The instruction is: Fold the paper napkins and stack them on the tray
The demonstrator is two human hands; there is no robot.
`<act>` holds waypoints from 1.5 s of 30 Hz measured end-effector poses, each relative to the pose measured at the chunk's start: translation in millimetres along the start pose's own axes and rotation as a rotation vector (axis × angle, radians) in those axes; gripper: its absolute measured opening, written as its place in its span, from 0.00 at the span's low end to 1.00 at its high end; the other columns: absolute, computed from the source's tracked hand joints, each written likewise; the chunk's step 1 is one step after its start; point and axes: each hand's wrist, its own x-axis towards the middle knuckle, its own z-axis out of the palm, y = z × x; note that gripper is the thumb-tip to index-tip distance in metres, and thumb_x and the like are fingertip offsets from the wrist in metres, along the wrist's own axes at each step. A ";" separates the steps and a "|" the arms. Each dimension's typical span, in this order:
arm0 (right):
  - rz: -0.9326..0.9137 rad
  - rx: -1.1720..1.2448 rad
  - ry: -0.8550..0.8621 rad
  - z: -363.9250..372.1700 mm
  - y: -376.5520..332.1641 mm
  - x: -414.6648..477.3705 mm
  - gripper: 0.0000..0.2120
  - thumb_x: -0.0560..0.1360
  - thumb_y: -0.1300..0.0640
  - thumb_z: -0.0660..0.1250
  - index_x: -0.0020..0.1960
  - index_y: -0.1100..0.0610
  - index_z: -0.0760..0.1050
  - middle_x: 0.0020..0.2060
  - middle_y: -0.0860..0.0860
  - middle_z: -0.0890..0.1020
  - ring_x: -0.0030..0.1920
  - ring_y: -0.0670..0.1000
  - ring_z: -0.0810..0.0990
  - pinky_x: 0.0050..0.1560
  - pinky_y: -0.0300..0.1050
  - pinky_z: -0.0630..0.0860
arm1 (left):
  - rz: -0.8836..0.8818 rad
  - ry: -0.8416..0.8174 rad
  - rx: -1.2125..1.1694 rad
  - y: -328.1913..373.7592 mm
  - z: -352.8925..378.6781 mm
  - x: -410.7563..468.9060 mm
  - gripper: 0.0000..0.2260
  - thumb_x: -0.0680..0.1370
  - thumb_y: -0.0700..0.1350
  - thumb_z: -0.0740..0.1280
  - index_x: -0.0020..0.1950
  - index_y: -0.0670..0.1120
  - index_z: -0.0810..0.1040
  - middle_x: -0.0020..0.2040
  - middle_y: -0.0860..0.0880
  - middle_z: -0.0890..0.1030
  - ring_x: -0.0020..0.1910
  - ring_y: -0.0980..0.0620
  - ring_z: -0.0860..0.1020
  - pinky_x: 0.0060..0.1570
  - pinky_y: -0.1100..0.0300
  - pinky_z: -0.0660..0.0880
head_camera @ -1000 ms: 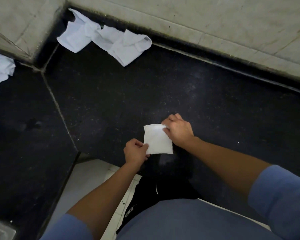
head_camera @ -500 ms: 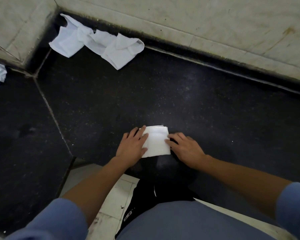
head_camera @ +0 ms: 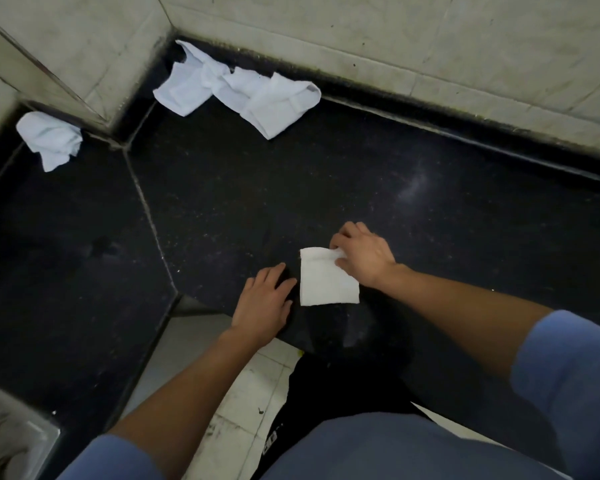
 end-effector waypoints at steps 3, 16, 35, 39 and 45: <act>-0.017 -0.004 0.042 1.7 7.2 -6.8 0.13 0.76 0.53 0.64 0.60 0.50 0.73 0.58 0.50 0.70 0.59 0.51 0.68 0.49 0.44 0.69 | 0.092 -0.087 0.084 13.4 1.3 21.3 0.21 0.79 0.47 0.60 0.73 0.49 0.65 0.77 0.46 0.58 0.73 0.43 0.59 0.66 0.47 0.63; 0.192 0.051 -0.088 -22.0 23.0 13.4 0.26 0.71 0.39 0.68 0.64 0.49 0.70 0.58 0.52 0.73 0.58 0.54 0.72 0.50 0.49 0.72 | 0.127 -0.196 0.166 15.6 5.2 40.6 0.21 0.80 0.49 0.60 0.73 0.49 0.63 0.78 0.47 0.49 0.75 0.44 0.53 0.71 0.46 0.58; 0.527 0.261 0.081 -46.1 -0.7 -76.6 0.10 0.74 0.48 0.66 0.48 0.54 0.72 0.41 0.53 0.78 0.43 0.57 0.78 0.39 0.47 0.72 | 0.276 -0.114 0.098 -39.3 -61.8 74.3 0.17 0.78 0.44 0.62 0.68 0.47 0.70 0.62 0.48 0.73 0.60 0.48 0.72 0.59 0.53 0.71; 0.647 0.140 0.225 -56.5 21.8 -153.3 0.18 0.77 0.38 0.59 0.43 0.53 0.67 0.42 0.56 0.80 0.44 0.60 0.78 0.39 0.48 0.67 | 0.440 -0.081 0.150 21.2 -79.5 94.7 0.14 0.78 0.44 0.62 0.64 0.46 0.72 0.58 0.47 0.75 0.55 0.47 0.74 0.53 0.53 0.73; 0.880 0.065 0.397 -51.2 58.6 -320.5 0.21 0.78 0.36 0.55 0.47 0.54 0.68 0.41 0.56 0.80 0.43 0.61 0.79 0.37 0.49 0.69 | 0.760 -0.038 0.232 177.3 -87.8 88.3 0.12 0.77 0.44 0.63 0.60 0.46 0.73 0.55 0.46 0.76 0.52 0.45 0.76 0.50 0.50 0.75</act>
